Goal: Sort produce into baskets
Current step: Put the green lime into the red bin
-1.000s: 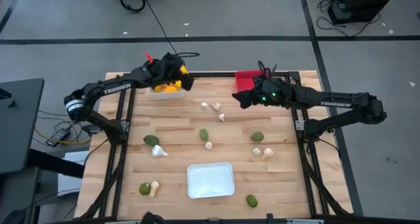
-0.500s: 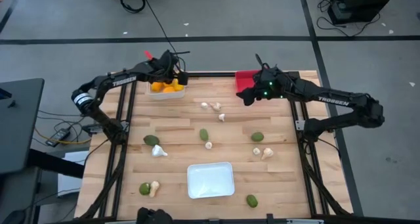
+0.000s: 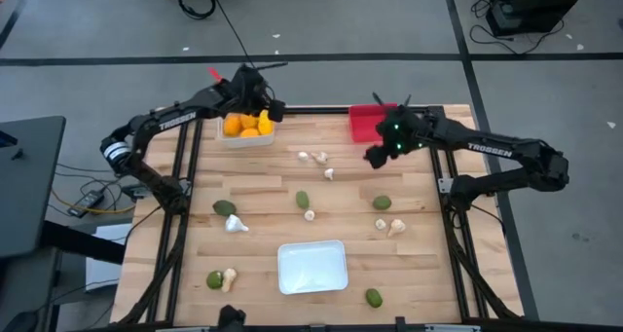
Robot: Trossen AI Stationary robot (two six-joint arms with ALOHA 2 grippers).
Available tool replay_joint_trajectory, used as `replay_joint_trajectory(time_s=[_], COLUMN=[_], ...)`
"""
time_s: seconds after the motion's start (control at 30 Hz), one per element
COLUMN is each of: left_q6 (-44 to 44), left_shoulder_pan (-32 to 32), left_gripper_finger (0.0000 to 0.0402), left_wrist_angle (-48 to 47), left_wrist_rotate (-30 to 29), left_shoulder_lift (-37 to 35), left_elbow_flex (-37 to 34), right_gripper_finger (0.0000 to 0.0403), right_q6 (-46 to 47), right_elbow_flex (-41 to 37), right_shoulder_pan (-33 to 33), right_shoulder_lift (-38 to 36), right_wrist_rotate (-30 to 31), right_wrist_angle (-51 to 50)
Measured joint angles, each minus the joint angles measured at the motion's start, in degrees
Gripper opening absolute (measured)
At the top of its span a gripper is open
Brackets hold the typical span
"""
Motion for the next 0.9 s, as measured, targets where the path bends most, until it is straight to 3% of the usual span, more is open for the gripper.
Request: replay_joint_trajectory(time_s=[0.1, 0.3, 0.53, 0.7, 0.9], left_q6=[2.3, 2.8, 4.4, 4.4, 4.5], left_shoulder_pan=[-2.9, -8.5, -14.3, -17.0, -19.8], left_gripper_finger=[0.0389, 0.0389, 0.0389, 0.0389, 0.0389], left_wrist_angle=[3.9, 7.5, 3.4, 1.4, 0.0], left_wrist_rotate=[2.6, 3.1, 5.3, 5.1, 3.7], left_shoulder_lift=[-1.9, -2.6, -2.6, -2.6, -2.6], left_elbow_flex=[1.6, 2.8, 2.8, 2.8, 2.8], right_gripper_finger=[0.0261, 0.0261, 0.0261, 0.0261, 0.0262], right_q6=[0.0, -0.6, -4.8, -5.6, -7.9], right_elbow_flex=[-2.6, -5.2, -5.5, -5.5, -7.4], right_shoulder_pan=[2.7, 13.7, 24.6, 28.6, 31.1], right_shoulder_lift=[0.0, 0.0, 0.0, 0.0, 0.0], right_wrist_rotate=[-3.4, 3.6, 12.5, 18.1, 18.4], right_wrist_angle=[-1.5, -1.6, -7.0, -9.3, -7.3])
